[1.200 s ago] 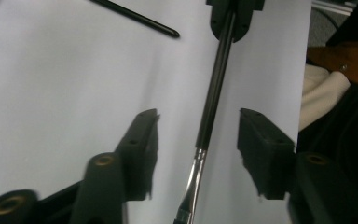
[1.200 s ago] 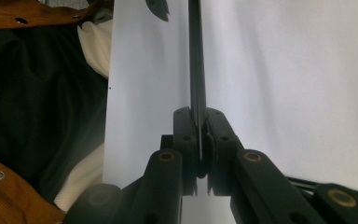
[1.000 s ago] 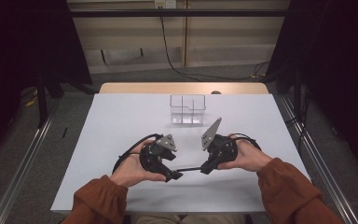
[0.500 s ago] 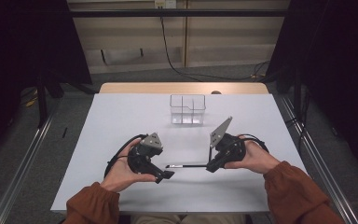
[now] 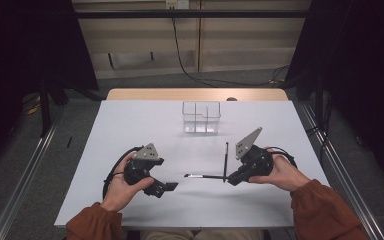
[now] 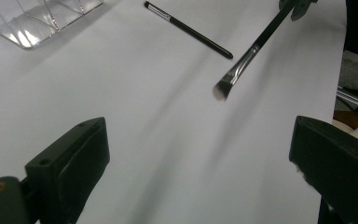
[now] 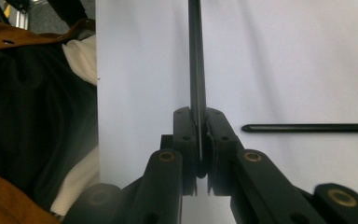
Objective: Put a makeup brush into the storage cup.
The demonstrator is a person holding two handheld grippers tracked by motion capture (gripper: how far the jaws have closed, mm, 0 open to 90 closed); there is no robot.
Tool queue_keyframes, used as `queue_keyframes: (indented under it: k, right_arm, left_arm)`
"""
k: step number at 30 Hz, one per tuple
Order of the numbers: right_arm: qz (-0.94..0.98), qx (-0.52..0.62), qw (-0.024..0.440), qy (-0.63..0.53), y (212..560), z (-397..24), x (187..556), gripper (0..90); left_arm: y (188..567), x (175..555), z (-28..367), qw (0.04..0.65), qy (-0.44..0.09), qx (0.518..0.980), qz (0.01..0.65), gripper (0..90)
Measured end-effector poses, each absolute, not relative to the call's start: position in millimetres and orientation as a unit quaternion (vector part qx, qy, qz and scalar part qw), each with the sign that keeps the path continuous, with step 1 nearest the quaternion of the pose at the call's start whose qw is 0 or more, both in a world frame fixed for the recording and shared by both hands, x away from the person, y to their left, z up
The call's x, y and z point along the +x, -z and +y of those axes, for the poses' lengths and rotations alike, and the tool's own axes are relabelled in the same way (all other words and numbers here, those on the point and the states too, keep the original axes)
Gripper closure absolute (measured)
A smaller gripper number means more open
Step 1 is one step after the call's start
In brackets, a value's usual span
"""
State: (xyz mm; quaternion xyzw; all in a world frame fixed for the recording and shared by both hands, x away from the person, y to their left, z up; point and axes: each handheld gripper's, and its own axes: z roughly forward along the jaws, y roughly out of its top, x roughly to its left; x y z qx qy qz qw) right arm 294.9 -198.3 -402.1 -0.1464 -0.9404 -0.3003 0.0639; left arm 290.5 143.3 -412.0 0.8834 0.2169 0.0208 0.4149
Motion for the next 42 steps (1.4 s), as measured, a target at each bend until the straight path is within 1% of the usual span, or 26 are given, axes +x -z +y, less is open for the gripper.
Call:
queue_keyframes:
  k: [6, 11, 18, 19, 23, 34, 42]
  right_arm:
    - [-0.936, -0.154, 0.056, 0.312, 405, -198, 290, 84.1]
    - [-0.922, -0.168, 0.047, 0.345, 408, -201, 288, 84.1]
    - [-0.907, -0.187, 0.038, 0.375, 414, -203, 286, 84.1]
    - [-0.904, -0.196, 0.029, 0.379, 416, -203, 285, 84.1]
    - [-0.894, -0.205, 0.022, 0.398, 417, -205, 285, 84.1]
    - [-0.865, -0.220, 0.028, 0.450, 422, -209, 283, 84.1]
    - [-0.847, -0.219, 0.013, 0.484, 423, -207, 280, 84.1]
  left_arm:
    - [417, 287, 151, 0.423, -0.025, 0.876, 0.230, 5.0]
    - [419, 284, 159, 0.432, -0.042, 0.869, 0.236, 5.0]
    - [422, 284, 161, 0.436, -0.042, 0.865, 0.246, 5.0]
    - [423, 284, 162, 0.437, -0.045, 0.863, 0.249, 5.0]
    - [423, 284, 165, 0.439, -0.047, 0.861, 0.255, 5.0]
    - [423, 283, 164, 0.444, -0.054, 0.857, 0.256, 5.0]
    - [425, 283, 163, 0.444, -0.057, 0.858, 0.253, 4.9]
